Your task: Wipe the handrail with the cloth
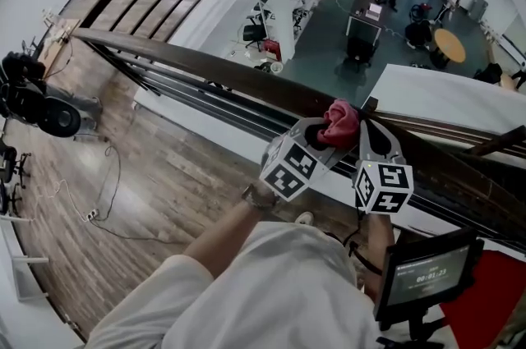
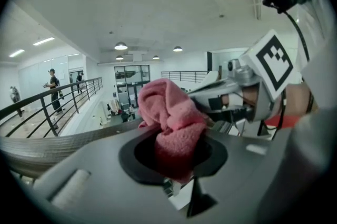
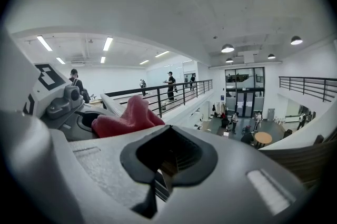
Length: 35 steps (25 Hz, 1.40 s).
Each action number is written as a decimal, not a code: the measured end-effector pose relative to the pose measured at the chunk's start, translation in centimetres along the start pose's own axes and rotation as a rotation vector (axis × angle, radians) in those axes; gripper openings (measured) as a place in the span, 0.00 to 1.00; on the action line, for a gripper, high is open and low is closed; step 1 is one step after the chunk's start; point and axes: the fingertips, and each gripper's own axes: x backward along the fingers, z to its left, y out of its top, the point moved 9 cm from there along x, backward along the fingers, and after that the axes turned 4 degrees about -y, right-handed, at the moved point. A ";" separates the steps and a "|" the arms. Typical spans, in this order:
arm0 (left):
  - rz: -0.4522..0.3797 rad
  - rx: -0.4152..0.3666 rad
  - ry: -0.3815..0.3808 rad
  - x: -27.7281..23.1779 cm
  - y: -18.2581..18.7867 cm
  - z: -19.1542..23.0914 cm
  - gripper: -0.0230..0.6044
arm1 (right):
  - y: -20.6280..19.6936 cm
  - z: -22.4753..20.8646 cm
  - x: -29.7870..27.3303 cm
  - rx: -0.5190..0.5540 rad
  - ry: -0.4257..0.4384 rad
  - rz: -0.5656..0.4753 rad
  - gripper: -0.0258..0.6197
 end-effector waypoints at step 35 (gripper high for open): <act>-0.063 0.256 -0.114 -1.7 -4.2 1.4 0.19 | -0.3 -1.3 0.3 -0.061 -0.130 -0.049 0.04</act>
